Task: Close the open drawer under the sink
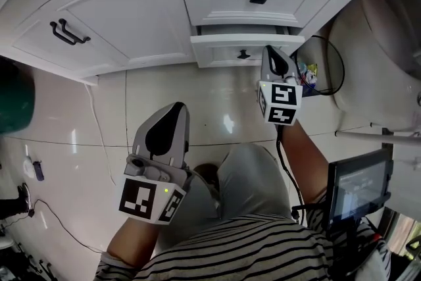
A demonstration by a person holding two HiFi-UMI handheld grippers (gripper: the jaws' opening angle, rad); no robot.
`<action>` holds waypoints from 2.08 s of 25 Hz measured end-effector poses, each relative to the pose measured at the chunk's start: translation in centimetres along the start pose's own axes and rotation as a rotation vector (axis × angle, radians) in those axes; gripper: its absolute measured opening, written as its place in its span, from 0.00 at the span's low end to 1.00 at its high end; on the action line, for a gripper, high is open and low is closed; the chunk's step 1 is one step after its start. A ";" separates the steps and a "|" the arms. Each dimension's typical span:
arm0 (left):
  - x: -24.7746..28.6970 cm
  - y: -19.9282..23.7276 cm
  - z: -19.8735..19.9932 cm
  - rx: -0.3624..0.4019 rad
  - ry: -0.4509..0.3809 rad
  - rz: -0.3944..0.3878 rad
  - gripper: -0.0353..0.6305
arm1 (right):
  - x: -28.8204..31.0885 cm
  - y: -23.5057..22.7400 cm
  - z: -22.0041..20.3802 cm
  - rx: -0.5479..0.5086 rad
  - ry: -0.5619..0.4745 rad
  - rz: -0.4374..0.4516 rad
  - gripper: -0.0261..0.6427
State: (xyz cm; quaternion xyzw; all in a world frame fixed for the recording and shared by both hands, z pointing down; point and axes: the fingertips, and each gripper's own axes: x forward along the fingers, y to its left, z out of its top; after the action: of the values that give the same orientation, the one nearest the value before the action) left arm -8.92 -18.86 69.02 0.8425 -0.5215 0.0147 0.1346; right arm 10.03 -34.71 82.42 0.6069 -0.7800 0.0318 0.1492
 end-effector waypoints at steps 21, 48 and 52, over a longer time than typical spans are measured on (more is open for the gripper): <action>1.0 0.0 -1.0 -0.043 0.030 0.002 0.09 | 2.7 -0.6 0.7 0.015 0.016 -0.007 0.04; 2.5 1.1 -1.4 -0.077 0.045 -0.020 0.09 | 3.0 -1.2 2.0 -0.003 0.002 -0.002 0.04; 1.8 0.9 -0.7 -0.136 0.082 -0.011 0.09 | 1.2 -1.1 3.6 -0.003 0.032 0.009 0.04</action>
State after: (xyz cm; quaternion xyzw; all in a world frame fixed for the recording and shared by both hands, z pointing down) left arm -8.79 -20.66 70.20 0.8329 -0.5107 0.0128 0.2129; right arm 10.11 -36.97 79.12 0.6025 -0.7803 0.0410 0.1624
